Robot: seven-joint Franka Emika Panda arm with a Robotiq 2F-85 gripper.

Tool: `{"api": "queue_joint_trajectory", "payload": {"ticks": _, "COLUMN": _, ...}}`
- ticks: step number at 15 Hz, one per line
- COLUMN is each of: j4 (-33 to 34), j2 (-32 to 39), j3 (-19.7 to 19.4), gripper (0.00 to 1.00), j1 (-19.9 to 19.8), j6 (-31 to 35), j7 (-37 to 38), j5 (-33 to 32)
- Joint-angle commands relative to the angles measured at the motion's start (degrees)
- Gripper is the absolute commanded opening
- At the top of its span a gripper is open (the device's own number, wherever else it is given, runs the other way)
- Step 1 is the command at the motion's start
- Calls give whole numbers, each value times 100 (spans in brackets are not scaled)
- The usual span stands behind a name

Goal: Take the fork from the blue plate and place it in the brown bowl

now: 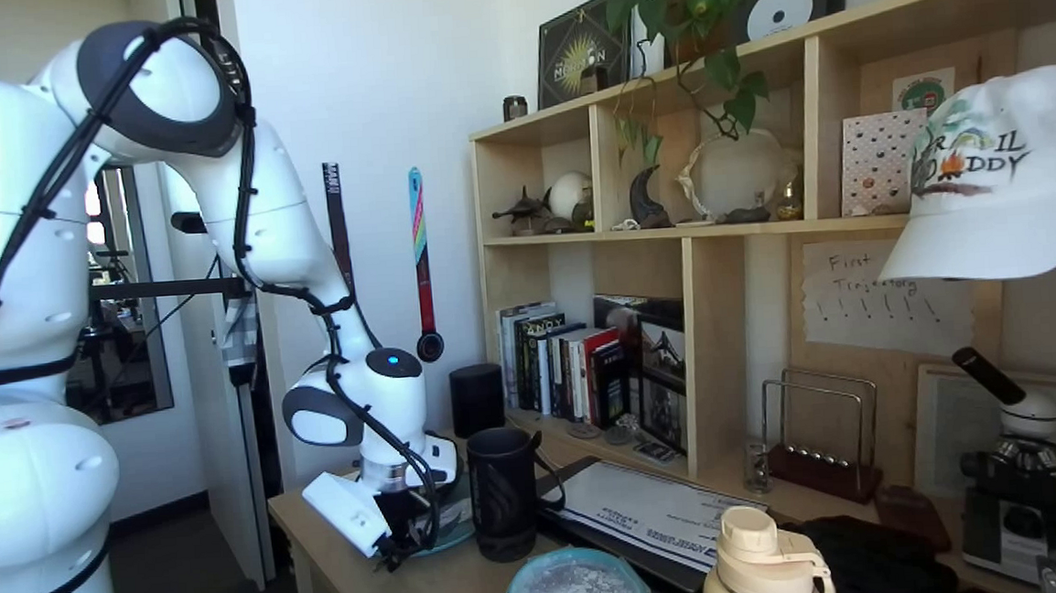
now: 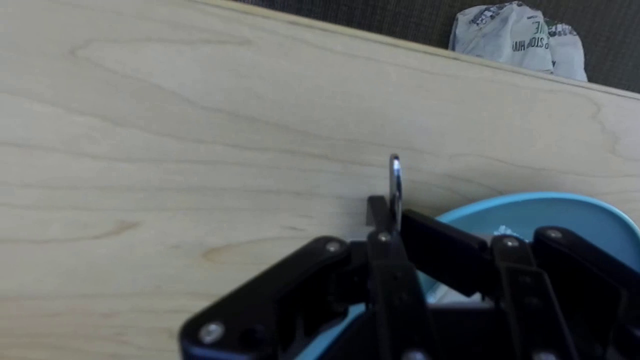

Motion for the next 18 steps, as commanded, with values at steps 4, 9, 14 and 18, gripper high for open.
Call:
{"api": "queue_joint_trajectory", "payload": {"ticks": 4, "j4": -20, "j2": -20, "j3": -20, "gripper": 2, "j1": -15, "j6": 37, "j7": -99, "j5": -84}}
{"api": "queue_joint_trajectory", "payload": {"ticks": 9, "j4": -99, "j2": -237, "j3": -62, "gripper": 2, "j1": 22, "j6": 58, "j7": 103, "j5": -330}}
{"api": "queue_joint_trajectory", "payload": {"ticks": 14, "j4": -219, "j2": -551, "j3": -194, "gripper": 2, "j1": 84, "j6": 63, "j7": 673, "j5": -1159}}
{"api": "queue_joint_trajectory", "payload": {"ticks": 18, "j4": -297, "j2": -850, "j3": -328, "gripper": 2, "j1": 76, "j6": 32, "j7": 1453, "j5": -2107}}
